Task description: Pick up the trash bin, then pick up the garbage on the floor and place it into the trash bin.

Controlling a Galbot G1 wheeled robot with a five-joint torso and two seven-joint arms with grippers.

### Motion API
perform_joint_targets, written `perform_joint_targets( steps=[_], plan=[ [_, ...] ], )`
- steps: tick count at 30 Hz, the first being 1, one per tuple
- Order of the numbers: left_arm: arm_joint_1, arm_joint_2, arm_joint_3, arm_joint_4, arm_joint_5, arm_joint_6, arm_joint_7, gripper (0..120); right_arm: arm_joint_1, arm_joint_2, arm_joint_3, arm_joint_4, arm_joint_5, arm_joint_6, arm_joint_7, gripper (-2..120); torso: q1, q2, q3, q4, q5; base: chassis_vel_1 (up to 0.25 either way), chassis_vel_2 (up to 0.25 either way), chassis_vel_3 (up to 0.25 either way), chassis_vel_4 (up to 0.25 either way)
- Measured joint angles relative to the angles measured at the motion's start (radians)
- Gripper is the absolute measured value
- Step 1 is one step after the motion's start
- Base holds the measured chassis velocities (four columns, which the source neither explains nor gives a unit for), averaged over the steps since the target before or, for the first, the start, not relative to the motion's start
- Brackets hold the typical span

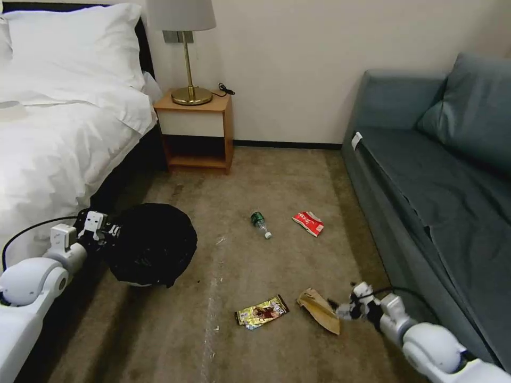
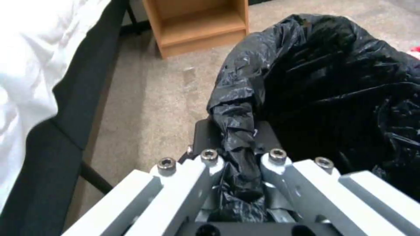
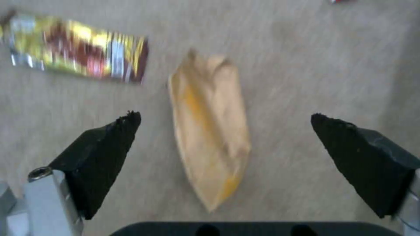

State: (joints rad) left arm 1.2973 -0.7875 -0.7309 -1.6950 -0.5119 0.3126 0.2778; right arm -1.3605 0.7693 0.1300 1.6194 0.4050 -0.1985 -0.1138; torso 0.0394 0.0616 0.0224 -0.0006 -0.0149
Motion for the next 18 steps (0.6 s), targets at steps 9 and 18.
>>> perform_joint_targets(
  steps=[9,18],
  plan=[
    [0.168,-0.057,-0.133,-0.068,0.043,-0.042,0.069,4,0.090,0.059,-0.085,-0.131,-0.064,0.049,-0.039,100,0.000,0.000,0.000,0.0002,-0.0006,0.000,0.000,0.000,0.000],
    [0.215,-0.114,-0.170,-0.091,0.074,-0.071,0.096,4,0.178,0.120,-0.146,-0.246,-0.110,0.083,-0.059,100,0.000,0.000,0.000,0.0001,-0.0002,0.000,0.000,0.000,0.000]
  ],
)
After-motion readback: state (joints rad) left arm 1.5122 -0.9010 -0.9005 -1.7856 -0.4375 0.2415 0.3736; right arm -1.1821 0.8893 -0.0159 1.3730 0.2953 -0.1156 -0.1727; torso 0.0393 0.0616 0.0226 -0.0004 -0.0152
